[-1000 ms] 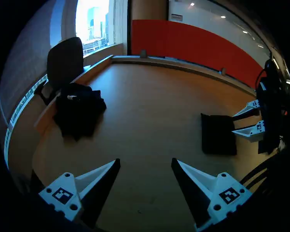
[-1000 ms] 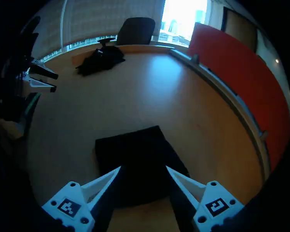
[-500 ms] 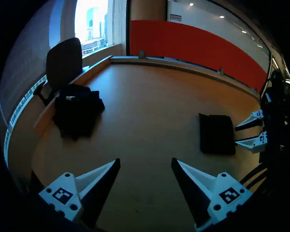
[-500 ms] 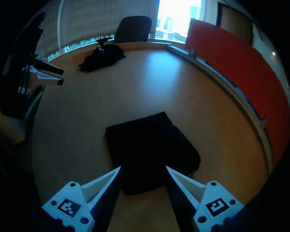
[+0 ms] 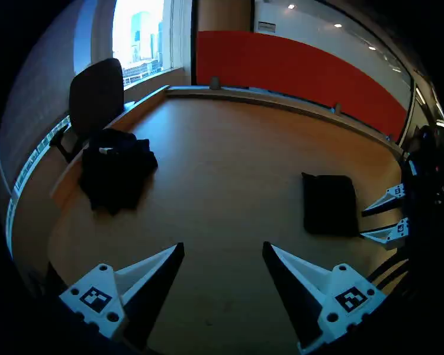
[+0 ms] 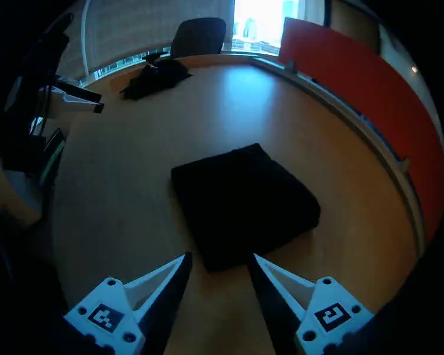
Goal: Fold towel
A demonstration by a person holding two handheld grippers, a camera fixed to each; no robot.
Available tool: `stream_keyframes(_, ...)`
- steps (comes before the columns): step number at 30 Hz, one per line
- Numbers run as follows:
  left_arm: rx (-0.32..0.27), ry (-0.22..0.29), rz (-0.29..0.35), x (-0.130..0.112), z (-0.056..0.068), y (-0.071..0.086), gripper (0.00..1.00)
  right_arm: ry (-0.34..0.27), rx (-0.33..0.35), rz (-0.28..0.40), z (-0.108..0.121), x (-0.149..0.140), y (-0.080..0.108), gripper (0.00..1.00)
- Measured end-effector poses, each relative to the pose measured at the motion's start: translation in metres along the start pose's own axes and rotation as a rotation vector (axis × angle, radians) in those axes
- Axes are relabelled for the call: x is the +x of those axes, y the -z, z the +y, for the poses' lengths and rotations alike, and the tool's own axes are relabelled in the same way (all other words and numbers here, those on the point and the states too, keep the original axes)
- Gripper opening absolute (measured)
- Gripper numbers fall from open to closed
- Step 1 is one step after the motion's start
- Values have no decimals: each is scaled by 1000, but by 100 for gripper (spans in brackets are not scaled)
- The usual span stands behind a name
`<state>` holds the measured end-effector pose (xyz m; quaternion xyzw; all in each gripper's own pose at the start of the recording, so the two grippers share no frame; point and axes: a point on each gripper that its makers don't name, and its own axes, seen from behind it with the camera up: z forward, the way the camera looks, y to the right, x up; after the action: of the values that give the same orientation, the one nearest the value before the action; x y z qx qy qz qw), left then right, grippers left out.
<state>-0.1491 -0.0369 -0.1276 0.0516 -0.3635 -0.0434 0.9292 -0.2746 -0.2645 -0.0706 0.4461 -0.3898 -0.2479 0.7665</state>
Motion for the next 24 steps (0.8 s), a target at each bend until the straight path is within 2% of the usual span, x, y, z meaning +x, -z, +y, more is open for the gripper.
stream_keyframes(8,-2,1,-5,-4,1,0,99,-24,6,-27,-4,-14,-3,69)
stream_keyframes(14,-1,0,-7,-5,0,0,99,-61,7,-43,-6,-21,-6,48)
stream_keyframes(24,-3,3,-8,-6,0,0,99,-84,6,-50,-8,-24,-10,48)
